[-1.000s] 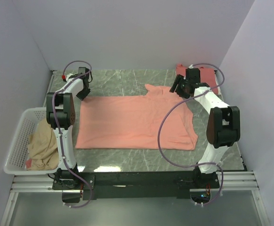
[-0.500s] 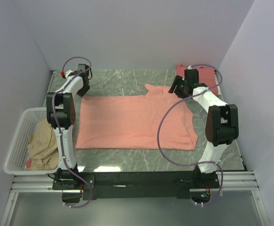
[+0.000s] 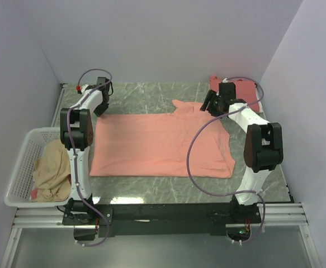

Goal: Fold and stack the t-shirts
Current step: Fold the tshirt

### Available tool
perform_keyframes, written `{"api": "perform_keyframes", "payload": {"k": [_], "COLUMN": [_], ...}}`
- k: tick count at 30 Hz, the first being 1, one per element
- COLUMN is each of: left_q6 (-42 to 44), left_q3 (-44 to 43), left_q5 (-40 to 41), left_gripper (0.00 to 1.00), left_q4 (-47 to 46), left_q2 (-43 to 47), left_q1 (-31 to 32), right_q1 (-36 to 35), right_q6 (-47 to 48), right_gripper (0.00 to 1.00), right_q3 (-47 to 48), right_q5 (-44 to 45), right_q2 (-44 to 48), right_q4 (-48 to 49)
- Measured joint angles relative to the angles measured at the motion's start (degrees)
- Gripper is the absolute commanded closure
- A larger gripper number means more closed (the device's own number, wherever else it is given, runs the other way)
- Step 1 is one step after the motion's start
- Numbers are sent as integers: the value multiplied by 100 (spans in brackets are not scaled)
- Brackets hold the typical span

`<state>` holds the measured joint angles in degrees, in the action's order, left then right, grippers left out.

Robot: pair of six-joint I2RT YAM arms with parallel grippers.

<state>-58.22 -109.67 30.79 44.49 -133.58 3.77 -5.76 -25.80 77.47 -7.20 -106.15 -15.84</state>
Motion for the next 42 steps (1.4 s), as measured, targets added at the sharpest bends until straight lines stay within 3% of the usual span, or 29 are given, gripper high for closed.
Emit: {"api": "perform_keyframes", "payload": {"k": [4,8,21,30,42], "left_q6": [-4,-9,52,105,157], "left_q3": [-9,11,730,984,1211], "left_q5": [15,15,-136,-310,-461], "left_gripper": [88,99,99,99,99], "left_q4": [63,52,-461,-654,-833], "left_q2": [-4,-2,422,575,710], "left_q1": [0,2,0,0,-4], "right_q1": [0,0,-2,-4,-7], "right_q6": [28,127,621,765,962], "right_gripper": [30,30,33,41,45], "right_q3": [50,304,1974,2181,3493], "right_q5": [2,28,387,984,1272], "right_q2": [-107,-422,-1910,-1985,-2765], "right_q4": [-9,-42,-975,-1364,-2245]}}
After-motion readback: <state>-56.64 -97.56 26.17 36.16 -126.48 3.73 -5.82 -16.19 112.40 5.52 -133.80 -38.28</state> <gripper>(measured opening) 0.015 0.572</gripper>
